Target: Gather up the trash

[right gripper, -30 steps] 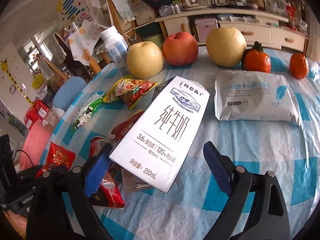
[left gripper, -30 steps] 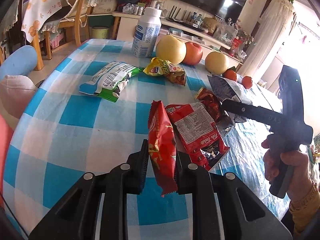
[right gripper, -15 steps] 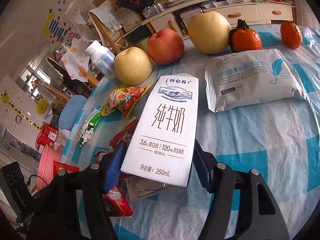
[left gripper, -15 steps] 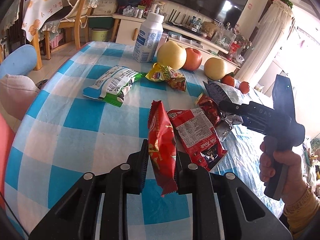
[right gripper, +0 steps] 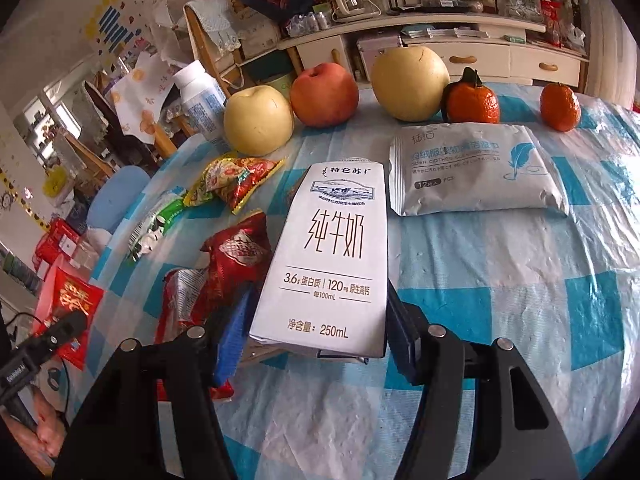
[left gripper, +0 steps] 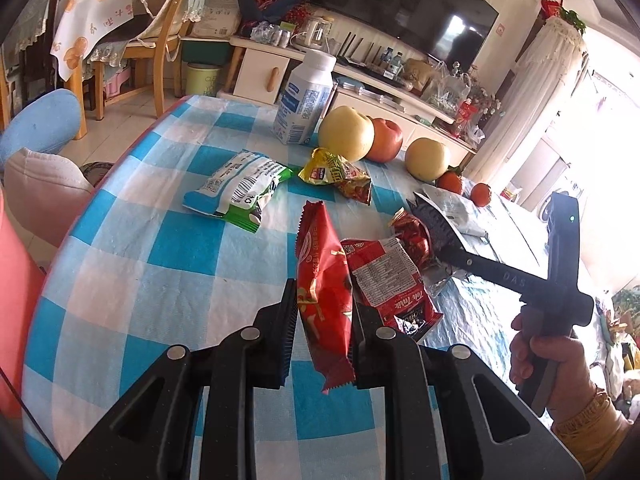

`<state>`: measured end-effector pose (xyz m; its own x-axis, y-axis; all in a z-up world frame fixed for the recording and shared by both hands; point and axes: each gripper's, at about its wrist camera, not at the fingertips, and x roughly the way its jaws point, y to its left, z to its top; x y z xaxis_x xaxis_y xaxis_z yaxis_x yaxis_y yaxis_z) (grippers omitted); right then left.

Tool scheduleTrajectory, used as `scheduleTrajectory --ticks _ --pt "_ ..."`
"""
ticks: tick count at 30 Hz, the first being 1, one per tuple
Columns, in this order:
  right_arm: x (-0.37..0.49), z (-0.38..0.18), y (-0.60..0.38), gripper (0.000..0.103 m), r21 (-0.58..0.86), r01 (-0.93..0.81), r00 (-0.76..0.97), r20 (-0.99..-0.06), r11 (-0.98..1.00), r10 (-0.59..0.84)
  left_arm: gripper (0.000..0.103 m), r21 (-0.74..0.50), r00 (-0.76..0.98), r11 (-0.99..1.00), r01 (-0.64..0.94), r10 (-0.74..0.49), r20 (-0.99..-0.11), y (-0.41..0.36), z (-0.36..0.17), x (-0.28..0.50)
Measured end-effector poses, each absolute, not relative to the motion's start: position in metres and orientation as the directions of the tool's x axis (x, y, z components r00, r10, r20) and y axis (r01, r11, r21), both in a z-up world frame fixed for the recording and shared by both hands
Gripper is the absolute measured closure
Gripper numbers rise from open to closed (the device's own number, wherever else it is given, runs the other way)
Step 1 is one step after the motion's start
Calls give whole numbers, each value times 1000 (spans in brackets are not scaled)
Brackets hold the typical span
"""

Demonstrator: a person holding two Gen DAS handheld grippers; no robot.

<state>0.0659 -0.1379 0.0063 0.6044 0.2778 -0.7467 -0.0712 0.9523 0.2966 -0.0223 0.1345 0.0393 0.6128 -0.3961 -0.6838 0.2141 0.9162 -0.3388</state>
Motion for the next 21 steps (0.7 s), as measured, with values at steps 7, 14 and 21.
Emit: scheduleTrajectory --ticks 7,14,21 --pt "50 36 -111 13 78 -119 717 -683 990 140 81 -347 622 915 208 -397 -675 142 43 -25" --pt "68 23 -67 54 38 -220 664 -726 975 178 81 -360 621 912 198 -401 -674 147 43 -25" --pt "81 12 -55 62 -20 -237 650 -747 971 143 81 -374 619 909 187 -404 -673 153 41 -23"
